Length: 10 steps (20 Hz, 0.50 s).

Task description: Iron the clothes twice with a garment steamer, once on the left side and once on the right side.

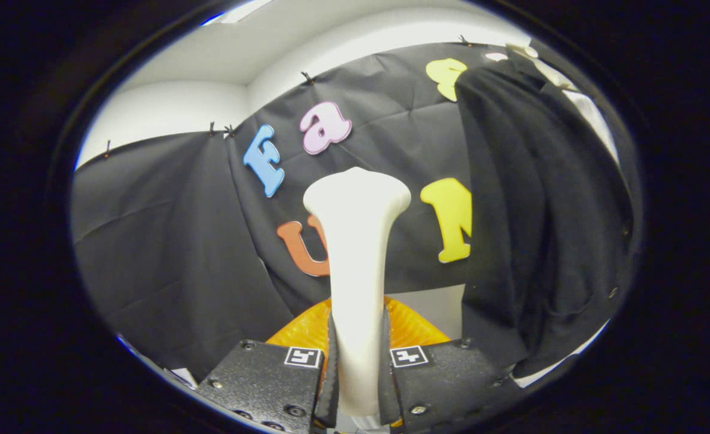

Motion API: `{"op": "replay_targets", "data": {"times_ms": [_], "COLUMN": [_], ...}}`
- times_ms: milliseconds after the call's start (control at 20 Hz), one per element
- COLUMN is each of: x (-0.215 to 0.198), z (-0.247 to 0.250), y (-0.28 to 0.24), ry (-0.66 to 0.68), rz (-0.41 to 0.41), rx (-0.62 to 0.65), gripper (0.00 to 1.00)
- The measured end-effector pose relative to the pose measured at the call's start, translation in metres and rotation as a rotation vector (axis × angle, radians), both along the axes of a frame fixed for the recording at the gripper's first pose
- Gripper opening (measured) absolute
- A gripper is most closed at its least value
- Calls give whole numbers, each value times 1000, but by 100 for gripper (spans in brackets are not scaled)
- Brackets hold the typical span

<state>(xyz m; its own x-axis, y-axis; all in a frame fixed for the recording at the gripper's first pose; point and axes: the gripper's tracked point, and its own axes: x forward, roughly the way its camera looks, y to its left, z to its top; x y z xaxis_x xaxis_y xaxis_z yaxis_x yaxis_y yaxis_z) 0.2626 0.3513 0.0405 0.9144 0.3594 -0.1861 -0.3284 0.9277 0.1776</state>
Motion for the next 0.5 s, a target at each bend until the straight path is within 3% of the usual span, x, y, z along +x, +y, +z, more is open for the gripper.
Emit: {"op": "replay_targets", "data": {"times_ms": [200, 500], "x": [-40, -62], "z": [39, 107], "y": [-41, -128], "ry": [-79, -197], "rz": [-35, -174], "rx": [-2, -15], "gripper": [29, 29]}}
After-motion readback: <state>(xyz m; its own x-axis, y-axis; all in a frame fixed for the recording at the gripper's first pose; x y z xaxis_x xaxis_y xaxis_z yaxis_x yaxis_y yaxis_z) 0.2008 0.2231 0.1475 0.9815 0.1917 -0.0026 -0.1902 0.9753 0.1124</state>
